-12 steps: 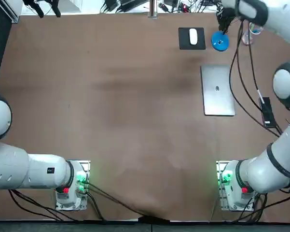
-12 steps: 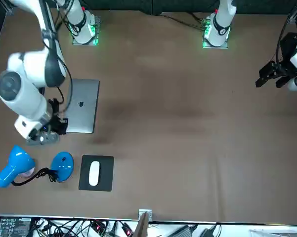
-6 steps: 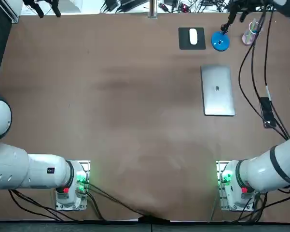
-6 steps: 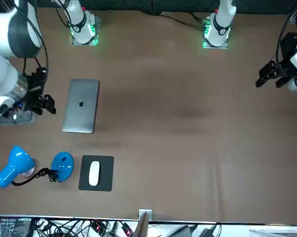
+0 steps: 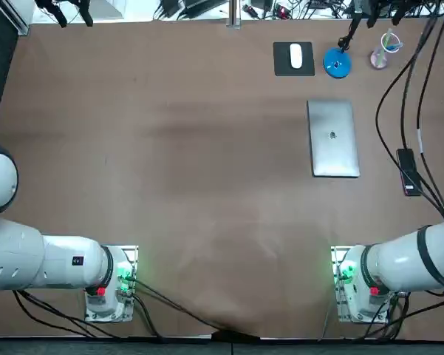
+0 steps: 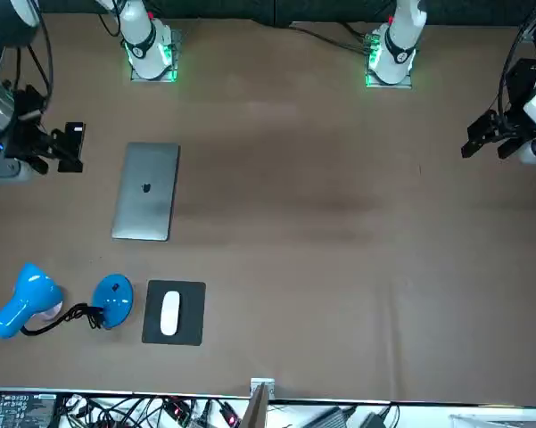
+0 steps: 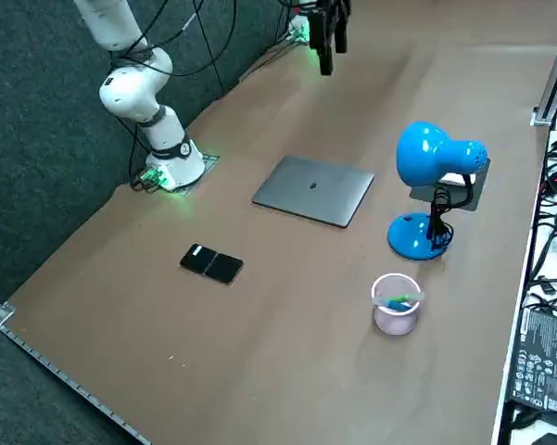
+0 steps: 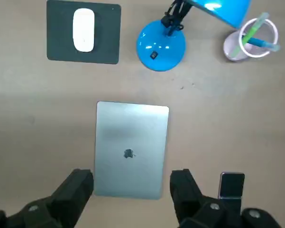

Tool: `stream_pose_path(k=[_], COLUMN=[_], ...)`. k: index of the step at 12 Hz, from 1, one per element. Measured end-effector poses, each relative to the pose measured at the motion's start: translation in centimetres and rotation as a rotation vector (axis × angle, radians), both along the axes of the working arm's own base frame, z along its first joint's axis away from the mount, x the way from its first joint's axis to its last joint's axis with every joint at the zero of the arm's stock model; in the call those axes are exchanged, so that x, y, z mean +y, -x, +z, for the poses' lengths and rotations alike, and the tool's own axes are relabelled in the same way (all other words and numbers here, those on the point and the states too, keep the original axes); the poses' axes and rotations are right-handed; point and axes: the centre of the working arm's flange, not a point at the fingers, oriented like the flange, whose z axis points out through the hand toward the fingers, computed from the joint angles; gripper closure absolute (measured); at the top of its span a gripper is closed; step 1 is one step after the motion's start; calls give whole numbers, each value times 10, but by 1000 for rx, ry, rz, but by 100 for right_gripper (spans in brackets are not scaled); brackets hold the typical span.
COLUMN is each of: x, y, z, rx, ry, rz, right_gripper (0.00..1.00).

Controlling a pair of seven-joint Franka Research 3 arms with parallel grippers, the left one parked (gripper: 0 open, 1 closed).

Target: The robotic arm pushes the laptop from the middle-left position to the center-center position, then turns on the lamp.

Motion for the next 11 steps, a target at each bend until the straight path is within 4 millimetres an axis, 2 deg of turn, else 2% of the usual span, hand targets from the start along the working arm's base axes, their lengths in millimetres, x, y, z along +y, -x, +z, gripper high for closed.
stream_pose_path(k=[3, 5, 8, 11], x=[-15, -16, -23, -23], y=[19, 34, 46, 47], z=[25, 35, 41, 39], rx=[-27, -11, 8, 14], ry=[-10, -12, -8, -6], rz=[-16, -15, -28, -29], right_gripper=[0, 0, 0, 0])
